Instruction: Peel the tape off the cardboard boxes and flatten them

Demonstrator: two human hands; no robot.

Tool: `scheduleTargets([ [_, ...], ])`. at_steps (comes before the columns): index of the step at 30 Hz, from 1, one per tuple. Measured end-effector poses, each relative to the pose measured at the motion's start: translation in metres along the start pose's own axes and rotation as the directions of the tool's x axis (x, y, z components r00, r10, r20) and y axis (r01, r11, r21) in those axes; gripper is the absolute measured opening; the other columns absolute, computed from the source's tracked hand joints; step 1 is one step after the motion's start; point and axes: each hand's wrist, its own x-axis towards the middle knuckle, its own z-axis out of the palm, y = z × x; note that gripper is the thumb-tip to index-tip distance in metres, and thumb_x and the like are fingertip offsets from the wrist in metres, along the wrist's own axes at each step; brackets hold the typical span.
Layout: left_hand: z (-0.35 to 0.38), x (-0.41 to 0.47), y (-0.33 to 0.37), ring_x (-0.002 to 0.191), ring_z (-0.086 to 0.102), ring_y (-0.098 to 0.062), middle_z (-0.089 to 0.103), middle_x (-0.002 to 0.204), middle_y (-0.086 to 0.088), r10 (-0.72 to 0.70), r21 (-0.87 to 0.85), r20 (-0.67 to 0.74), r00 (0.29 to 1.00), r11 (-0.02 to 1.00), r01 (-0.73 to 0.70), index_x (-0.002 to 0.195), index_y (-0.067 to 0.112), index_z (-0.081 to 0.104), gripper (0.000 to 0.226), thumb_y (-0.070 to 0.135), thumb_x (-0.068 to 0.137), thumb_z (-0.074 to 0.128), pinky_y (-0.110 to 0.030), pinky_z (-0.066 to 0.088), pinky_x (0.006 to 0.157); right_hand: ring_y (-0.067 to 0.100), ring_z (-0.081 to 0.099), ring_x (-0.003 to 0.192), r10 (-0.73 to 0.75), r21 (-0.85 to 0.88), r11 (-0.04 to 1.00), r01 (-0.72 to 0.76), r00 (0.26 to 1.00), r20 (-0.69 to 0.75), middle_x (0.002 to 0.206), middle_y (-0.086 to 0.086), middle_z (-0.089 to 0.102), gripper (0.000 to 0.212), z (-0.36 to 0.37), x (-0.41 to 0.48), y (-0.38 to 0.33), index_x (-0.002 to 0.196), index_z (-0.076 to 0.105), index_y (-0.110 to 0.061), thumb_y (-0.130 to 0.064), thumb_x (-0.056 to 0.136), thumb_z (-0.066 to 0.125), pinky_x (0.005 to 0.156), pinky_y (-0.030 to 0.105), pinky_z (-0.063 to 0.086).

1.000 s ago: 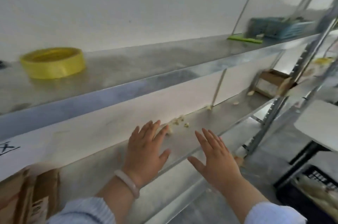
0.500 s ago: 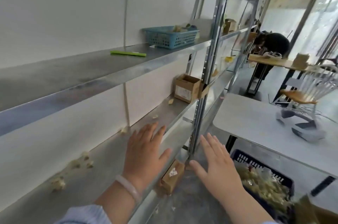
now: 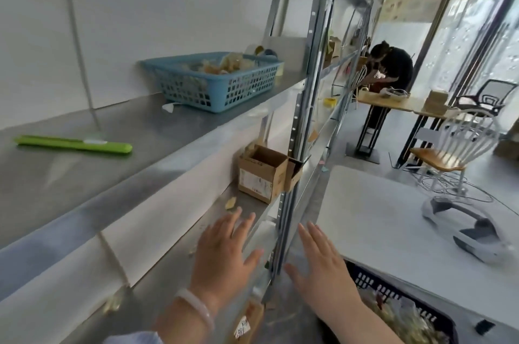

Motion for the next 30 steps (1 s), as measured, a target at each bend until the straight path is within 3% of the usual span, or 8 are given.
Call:
scheduleTargets([
  [4,0.023,0.058,-0.009,0.142,0.029,-0.021,0.032,0.154,0.001,-0.02,-0.032,0.05,0.999,0.999,0.021,0.147,0.034,0.028,0.068,0.067,0.088,0.033,-0.045,0.036,0.111,0.006,-0.008,0.148,0.051,0.032,0.998,-0.052,0.998,0.048,0.161,-0.016,-0.008,0.08,0.003,0.059,0.015,0.154,-0.004,-0.035,-0.059,0.094,0.043,0.115,0.024,-0.008],
  [10,0.058,0.108,-0.018,0.142,0.029,-0.022,0.033,0.154,0.002,-0.07,-0.059,0.127,0.989,0.995,0.078,0.147,0.033,0.032,0.071,0.069,0.085,0.028,-0.041,0.027,0.115,0.009,-0.008,0.149,0.067,0.09,0.993,-0.078,0.991,0.118,0.162,-0.014,-0.008,0.075,0.011,0.149,0.044,0.154,-0.004,-0.035,-0.058,0.097,0.039,0.12,0.032,-0.001],
  [13,0.073,0.141,-0.02,0.141,0.031,-0.02,0.031,0.154,0.003,-0.1,-0.045,0.112,0.989,0.993,0.106,0.148,0.034,0.03,0.075,0.074,0.085,0.021,-0.047,0.032,0.113,0.012,-0.004,0.15,0.018,0.138,0.99,-0.037,0.991,0.135,0.162,-0.014,-0.004,0.072,0.015,0.202,0.055,0.154,0.0,-0.036,-0.054,0.098,0.04,0.122,0.036,0.005],
  [17,0.096,0.188,-0.014,0.144,0.021,-0.014,0.022,0.157,0.007,-0.235,-0.076,0.116,0.965,0.967,0.244,0.149,0.039,0.021,0.08,0.078,0.08,0.013,-0.041,0.028,0.115,0.011,0.002,0.15,-0.103,0.166,0.983,0.079,0.984,0.146,0.162,-0.015,0.0,0.068,0.02,0.267,0.075,0.155,0.003,-0.036,-0.051,0.099,0.039,0.121,0.036,0.009],
  [21,0.116,0.228,-0.005,0.147,0.012,-0.013,0.01,0.16,0.011,-0.415,-0.165,0.176,0.893,0.882,0.442,0.149,0.044,0.009,0.086,0.086,0.074,0.011,-0.042,0.027,0.117,0.012,0.007,0.149,-0.158,0.22,0.967,0.127,0.979,0.129,0.162,-0.01,0.01,0.062,0.018,0.332,0.092,0.155,0.011,-0.032,-0.05,0.1,0.034,0.122,0.04,0.013],
  [25,0.128,0.254,0.008,0.147,0.008,-0.013,0.001,0.16,0.012,-0.563,-0.3,0.213,0.798,0.74,0.602,0.152,0.036,0.004,0.084,0.073,0.082,0.033,-0.037,0.024,0.118,0.013,-0.01,0.149,-0.243,0.101,0.969,0.228,0.952,0.187,0.162,-0.005,0.014,0.063,0.029,0.376,0.105,0.154,0.023,-0.025,-0.055,0.099,0.026,0.119,0.035,-0.009],
  [28,0.136,0.259,0.015,0.146,0.01,-0.012,0.003,0.159,0.014,-0.627,-0.38,0.184,0.757,0.665,0.643,0.152,0.035,0.004,0.082,0.068,0.086,0.039,-0.042,0.026,0.117,0.015,-0.008,0.15,-0.332,0.061,0.943,0.327,0.918,0.218,0.159,-0.006,0.026,0.065,0.04,0.388,0.108,0.14,0.048,-0.031,-0.063,0.094,0.014,0.122,0.043,-0.008],
  [30,0.137,0.258,0.019,0.145,0.015,-0.011,0.011,0.158,0.01,-0.684,-0.423,0.151,0.714,0.608,0.672,0.152,0.032,0.011,0.073,0.055,0.092,0.045,-0.038,0.026,0.117,0.014,-0.005,0.15,-0.414,0.077,0.91,0.407,0.894,0.17,0.154,-0.008,0.034,0.074,0.044,0.385,0.107,0.135,0.052,-0.031,-0.068,0.089,0.007,0.122,0.043,-0.007],
])
